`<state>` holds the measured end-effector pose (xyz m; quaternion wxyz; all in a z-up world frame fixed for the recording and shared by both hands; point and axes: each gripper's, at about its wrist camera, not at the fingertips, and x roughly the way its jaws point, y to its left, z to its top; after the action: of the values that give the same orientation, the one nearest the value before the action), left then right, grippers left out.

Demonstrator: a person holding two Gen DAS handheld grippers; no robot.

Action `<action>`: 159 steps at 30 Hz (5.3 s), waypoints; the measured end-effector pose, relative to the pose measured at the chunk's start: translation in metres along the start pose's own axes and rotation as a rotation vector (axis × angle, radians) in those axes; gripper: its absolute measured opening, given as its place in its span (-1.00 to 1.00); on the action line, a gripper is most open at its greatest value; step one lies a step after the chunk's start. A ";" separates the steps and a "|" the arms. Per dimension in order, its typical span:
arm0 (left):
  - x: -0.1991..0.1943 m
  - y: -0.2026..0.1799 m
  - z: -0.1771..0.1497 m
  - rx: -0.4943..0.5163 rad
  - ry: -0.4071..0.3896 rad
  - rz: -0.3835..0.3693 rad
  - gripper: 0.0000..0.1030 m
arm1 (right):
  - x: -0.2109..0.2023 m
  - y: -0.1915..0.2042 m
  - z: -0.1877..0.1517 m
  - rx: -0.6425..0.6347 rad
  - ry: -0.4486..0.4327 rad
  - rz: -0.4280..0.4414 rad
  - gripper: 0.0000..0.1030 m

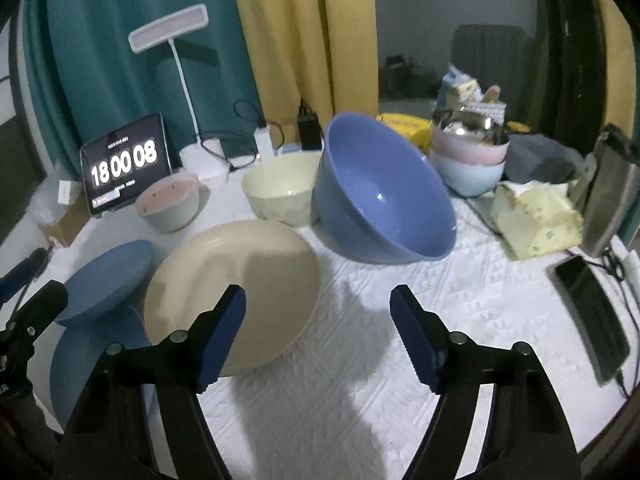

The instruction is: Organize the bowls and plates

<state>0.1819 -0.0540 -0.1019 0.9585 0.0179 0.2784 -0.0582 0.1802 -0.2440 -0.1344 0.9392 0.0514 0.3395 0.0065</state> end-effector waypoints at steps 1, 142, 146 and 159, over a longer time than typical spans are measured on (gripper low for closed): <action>0.007 -0.001 -0.002 0.005 0.018 0.002 0.97 | 0.005 0.000 -0.001 -0.001 0.010 0.002 0.44; -0.009 0.068 -0.001 -0.141 0.090 0.041 -0.09 | 0.013 0.072 0.018 -0.081 0.125 0.034 -0.57; -0.007 0.086 -0.001 -0.158 0.084 0.069 -0.09 | 0.020 0.085 0.022 -0.089 0.138 0.055 -0.57; 0.003 0.144 -0.007 -0.222 0.090 0.144 -0.09 | 0.046 0.134 0.028 -0.145 0.172 0.096 -0.57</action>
<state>0.1982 0.0895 -0.1097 0.9428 -0.0660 0.3240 0.0427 0.2366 -0.1108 -0.1289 0.9065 -0.0013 0.4145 0.0802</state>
